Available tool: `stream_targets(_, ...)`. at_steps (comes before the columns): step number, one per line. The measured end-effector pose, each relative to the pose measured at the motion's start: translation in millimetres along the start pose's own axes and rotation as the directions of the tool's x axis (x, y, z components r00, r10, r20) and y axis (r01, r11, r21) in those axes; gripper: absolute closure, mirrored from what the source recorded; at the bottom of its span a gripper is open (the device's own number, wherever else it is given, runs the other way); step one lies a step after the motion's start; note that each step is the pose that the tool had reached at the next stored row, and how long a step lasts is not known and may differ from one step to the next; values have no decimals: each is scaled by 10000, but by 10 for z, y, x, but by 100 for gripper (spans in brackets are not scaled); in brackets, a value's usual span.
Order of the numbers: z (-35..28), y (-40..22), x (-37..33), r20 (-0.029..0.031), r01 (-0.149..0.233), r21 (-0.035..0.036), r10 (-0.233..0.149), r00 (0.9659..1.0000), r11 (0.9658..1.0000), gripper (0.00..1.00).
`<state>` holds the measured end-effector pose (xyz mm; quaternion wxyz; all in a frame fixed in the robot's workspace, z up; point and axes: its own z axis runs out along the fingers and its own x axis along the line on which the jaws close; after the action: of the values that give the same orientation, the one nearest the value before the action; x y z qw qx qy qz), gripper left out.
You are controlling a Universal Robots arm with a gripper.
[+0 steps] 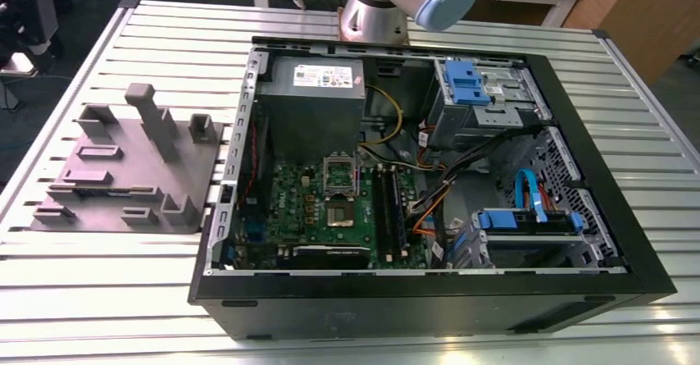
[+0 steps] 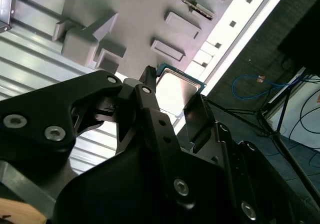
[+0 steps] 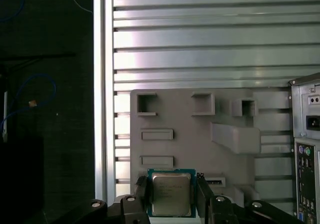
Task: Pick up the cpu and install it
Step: 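Pick up the cpu and move it towards the insertion slot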
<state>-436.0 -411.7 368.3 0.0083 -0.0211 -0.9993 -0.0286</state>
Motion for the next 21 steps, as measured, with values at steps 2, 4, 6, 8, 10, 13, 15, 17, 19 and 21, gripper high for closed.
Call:
stream_targets(2, 0, -13, -1, 1, 0, 0, 0, 10000, 10000, 53)
stream_targets(4, -2, -26, -1, 0, 0, 0, 0, 10000, 10000, 53)
stream_targets(6, -2, -35, -2, 1, 0, 1, 0, 10000, 10000, 53)
stream_targets(8, -3, -47, -3, 1, 0, 6, 0, 10000, 10000, 53)
stream_targets(10, -3, -56, -4, 2, -1, 16, 1, 10000, 10000, 53)
stream_targets(13, -4, -77, -10, 2, -1, 22, 1, 10000, 10000, 53)
stream_targets(15, -5, -86, -18, 2, -3, 22, 3, 10000, 10000, 53)
stream_targets(17, -6, -94, -31, 3, -4, 23, 4, 10000, 10000, 53)
stream_targets(19, -7, -103, -50, 2, -6, 23, 6, 10000, 10000, 53)
stream_targets(21, -7, -110, -71, 3, -8, 23, 8, 10000, 10000, 53)
